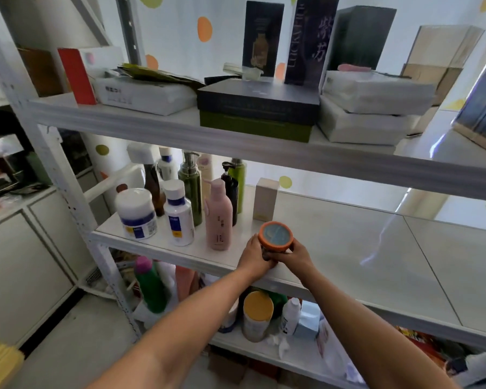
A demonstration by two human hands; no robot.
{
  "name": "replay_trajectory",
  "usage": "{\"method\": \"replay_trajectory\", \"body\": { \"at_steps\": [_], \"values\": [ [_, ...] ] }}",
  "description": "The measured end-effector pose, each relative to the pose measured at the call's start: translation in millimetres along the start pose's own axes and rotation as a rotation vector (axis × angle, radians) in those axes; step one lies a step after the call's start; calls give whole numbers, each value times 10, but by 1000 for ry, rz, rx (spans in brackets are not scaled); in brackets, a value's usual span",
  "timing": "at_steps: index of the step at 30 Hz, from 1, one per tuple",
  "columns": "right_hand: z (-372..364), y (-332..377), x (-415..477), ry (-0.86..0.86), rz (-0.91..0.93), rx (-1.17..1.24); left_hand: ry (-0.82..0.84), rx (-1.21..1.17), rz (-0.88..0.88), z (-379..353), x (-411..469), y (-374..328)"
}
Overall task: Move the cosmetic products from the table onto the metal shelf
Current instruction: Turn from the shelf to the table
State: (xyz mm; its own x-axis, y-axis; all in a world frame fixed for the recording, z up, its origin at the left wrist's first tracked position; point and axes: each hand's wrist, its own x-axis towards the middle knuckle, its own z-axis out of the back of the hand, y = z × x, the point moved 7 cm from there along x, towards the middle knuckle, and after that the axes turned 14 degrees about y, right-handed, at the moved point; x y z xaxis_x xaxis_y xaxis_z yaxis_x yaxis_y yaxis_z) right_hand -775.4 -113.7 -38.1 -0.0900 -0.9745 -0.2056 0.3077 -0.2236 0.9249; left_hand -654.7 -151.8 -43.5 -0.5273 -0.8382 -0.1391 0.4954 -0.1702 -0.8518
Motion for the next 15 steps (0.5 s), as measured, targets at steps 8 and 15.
{"method": "replay_trajectory", "body": {
  "at_steps": [8, 15],
  "values": [
    [-41, 87, 559, -2, -1, -16, 6, 33, 49, 264, 471, 178],
    [25, 138, 910, -19, -16, -32, 15, 44, 56, 378, 802, 159]
  ]
}}
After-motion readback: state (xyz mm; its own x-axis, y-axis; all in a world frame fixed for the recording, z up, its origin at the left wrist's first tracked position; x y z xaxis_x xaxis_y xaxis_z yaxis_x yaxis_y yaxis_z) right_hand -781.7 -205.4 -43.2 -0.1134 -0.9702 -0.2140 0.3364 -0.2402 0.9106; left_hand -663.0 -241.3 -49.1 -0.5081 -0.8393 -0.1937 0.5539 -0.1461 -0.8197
